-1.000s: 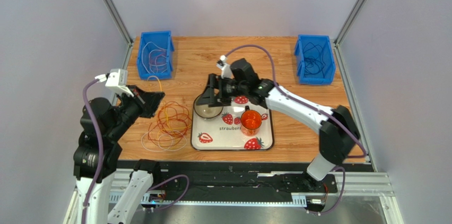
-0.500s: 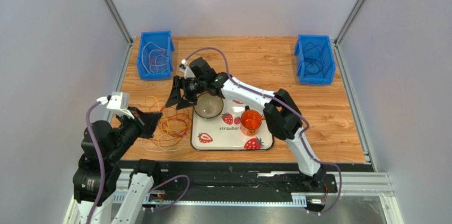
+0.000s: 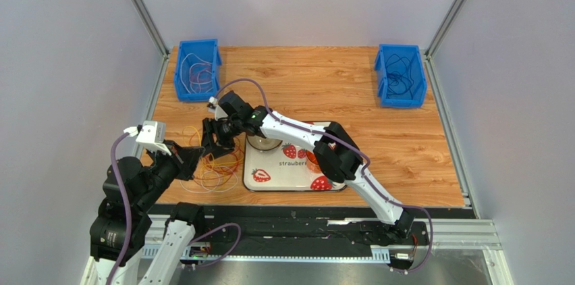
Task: Untangle the cables
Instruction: Pick up the cable from the cable.
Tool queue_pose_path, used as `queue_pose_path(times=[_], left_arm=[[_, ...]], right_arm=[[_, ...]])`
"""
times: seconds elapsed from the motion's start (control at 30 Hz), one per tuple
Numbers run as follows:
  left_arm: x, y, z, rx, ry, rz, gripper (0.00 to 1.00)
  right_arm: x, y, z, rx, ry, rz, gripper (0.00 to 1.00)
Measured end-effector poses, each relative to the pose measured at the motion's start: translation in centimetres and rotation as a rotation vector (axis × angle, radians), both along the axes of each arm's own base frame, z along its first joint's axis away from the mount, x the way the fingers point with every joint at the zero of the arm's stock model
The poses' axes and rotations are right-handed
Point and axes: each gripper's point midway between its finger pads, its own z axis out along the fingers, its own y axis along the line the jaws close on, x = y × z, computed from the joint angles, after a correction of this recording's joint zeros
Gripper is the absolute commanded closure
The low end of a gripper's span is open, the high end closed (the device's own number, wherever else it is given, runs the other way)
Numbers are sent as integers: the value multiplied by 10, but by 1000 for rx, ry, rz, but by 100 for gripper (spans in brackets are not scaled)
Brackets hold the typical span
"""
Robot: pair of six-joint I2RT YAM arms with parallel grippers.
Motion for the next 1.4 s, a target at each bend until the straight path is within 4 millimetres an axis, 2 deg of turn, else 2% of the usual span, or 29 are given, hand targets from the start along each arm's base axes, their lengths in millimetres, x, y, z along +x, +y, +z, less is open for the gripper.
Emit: queue_pose_path(times=[0.23, 0.33, 0.37, 0.4, 0.67, 0.8, 0.83, 0.87, 0.93, 0.97, 1.03, 1.07, 1.13, 1.17, 1.27, 1.4], left_arm=[[-1, 2, -3, 8, 9, 5, 100], [-2, 1, -2, 8, 8, 3, 100], [-2, 1, -2, 8, 7, 2, 100], [-3, 1, -1, 8, 6, 1, 100], [-6, 1, 5, 2, -8, -6, 100], [-8, 0, 6, -6, -4, -6, 96], [-8, 0, 6, -8, 0, -6, 92], [-9, 0, 5, -9, 3, -6, 78], [-9, 0, 5, -13, 4, -5, 67], [-9, -1, 6, -20, 7, -6, 57], [-9, -1, 6, -25, 8, -5, 46], [-9, -1, 6, -31, 9, -4, 37], [-10, -1, 6, -36, 9, -2, 29], [-10, -1, 7, -40, 8, -1, 24], [-10, -1, 8, -42, 4, 3, 20], [-7, 3, 7, -36, 6, 27, 19]], right_arm=[[-1, 4, 4, 12, 2, 2, 58], [-1, 5, 5, 13, 5, 0, 75], [-1, 5, 5, 13, 7, -1, 92], [-1, 6, 6, 15, 9, -3, 100], [3, 8, 8, 23, 5, -6, 100], [8, -6, 16, 4, -38, 7, 100], [11, -13, 25, 3, -60, 7, 100], [15, -22, 37, 5, -82, 5, 100], [29, -40, 69, 29, -140, -12, 100], [38, -51, 90, 50, -180, -25, 100], [56, -77, 139, 103, -275, -64, 100], [63, -93, 168, 138, -341, -83, 100], [72, -117, 213, 188, -445, -117, 100], [71, -129, 240, 225, -514, -128, 100], [52, -150, 293, 304, -656, -117, 100], [23, -167, 331, 355, -806, -81, 100]])
